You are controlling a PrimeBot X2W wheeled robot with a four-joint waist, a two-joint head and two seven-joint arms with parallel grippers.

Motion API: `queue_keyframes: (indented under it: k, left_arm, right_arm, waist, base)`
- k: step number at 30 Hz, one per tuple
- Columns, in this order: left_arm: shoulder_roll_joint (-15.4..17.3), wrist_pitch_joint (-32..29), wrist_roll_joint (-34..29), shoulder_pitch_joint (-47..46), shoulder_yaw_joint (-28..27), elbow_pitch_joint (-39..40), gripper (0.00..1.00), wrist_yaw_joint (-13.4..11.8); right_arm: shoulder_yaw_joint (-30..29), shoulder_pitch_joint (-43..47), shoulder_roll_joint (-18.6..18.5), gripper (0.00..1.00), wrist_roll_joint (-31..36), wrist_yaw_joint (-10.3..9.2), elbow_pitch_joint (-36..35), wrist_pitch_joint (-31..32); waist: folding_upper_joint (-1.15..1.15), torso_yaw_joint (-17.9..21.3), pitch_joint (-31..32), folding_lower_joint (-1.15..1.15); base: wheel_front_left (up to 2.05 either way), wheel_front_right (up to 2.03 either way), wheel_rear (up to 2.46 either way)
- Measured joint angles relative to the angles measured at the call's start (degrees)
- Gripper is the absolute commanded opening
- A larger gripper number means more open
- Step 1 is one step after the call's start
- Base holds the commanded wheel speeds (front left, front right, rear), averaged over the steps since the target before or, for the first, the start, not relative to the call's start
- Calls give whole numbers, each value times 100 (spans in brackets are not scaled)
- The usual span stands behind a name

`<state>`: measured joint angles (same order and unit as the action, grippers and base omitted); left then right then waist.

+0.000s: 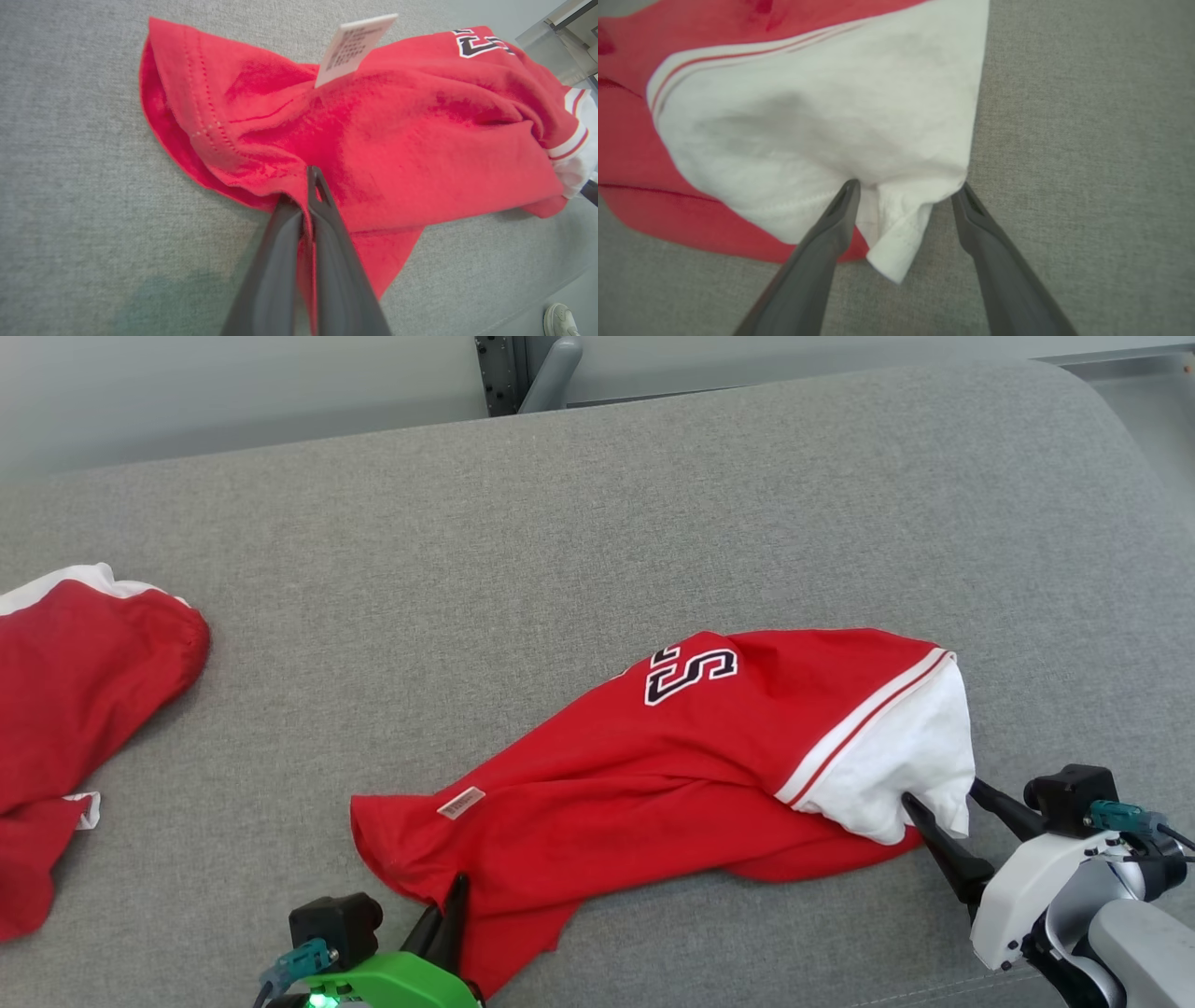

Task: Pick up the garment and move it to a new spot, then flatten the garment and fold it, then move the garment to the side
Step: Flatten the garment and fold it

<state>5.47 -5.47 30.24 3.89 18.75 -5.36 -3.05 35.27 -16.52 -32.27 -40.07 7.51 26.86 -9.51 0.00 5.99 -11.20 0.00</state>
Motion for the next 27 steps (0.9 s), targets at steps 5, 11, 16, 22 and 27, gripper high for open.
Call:
queue_keyframes:
  k: [5,11,16,22,27]
  left_arm:
    - [45,-1,24,0,-9,31,0,-24]
    - [56,0,82,9,-4,44,0,-46]
    - [80,29,99,38,-24,47,0,-55]
    - [96,187,101,196,-47,-9,100,-109]
    - [98,416,140,432,-90,107,100,-125]
  right_arm:
    - [-122,110,8,100,51,0,-171,18]
    - [-281,252,20,94,105,0,-343,77]
    - [-444,405,13,100,166,0,-482,135]
    - [-717,705,-16,100,279,0,-547,170]
    - [-1045,1025,48,100,412,0,-582,188]
  waist:
    - [0,-7,3,0]
    - [0,-12,44,0]
    - [0,-4,115,0]
    - [0,8,242,0]
    - [0,-4,398,0]
  base:
    - [0,0,0]
    - [0,0,0]
    - [0,0,0]
    - [0,0,0]
    - [0,0,0]
